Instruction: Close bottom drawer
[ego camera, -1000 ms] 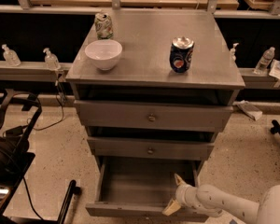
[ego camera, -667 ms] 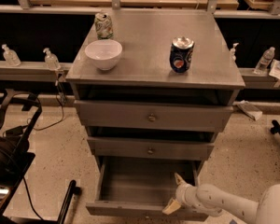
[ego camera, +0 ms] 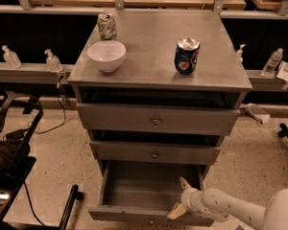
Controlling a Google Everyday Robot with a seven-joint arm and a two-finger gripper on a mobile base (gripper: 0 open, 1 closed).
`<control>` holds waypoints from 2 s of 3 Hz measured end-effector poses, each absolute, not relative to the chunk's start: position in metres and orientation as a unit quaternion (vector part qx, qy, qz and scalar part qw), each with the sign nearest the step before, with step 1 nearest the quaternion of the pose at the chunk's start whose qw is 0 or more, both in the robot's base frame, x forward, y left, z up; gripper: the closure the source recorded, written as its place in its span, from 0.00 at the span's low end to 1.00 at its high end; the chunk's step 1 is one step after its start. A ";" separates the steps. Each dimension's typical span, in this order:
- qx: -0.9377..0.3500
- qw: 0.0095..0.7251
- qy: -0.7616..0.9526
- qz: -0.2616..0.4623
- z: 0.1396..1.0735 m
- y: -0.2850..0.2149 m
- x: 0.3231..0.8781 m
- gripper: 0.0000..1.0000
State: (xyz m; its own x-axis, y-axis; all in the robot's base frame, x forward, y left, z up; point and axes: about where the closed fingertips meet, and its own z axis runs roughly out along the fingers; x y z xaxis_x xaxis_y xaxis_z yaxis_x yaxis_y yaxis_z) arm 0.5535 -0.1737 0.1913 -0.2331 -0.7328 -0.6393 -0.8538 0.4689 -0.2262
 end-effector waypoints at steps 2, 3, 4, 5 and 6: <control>-0.503 0.373 0.774 0.097 0.202 -0.168 0.553 0.00; -0.486 0.412 0.759 0.133 0.213 -0.162 0.552 0.00; -0.448 0.475 0.733 0.192 0.238 -0.160 0.547 0.00; -0.433 0.495 0.702 0.273 0.260 -0.141 0.518 0.03; -0.429 0.487 0.694 0.312 0.263 -0.131 0.501 0.24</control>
Offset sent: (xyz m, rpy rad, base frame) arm -0.0076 0.0304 0.0859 0.2984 -0.1599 0.0171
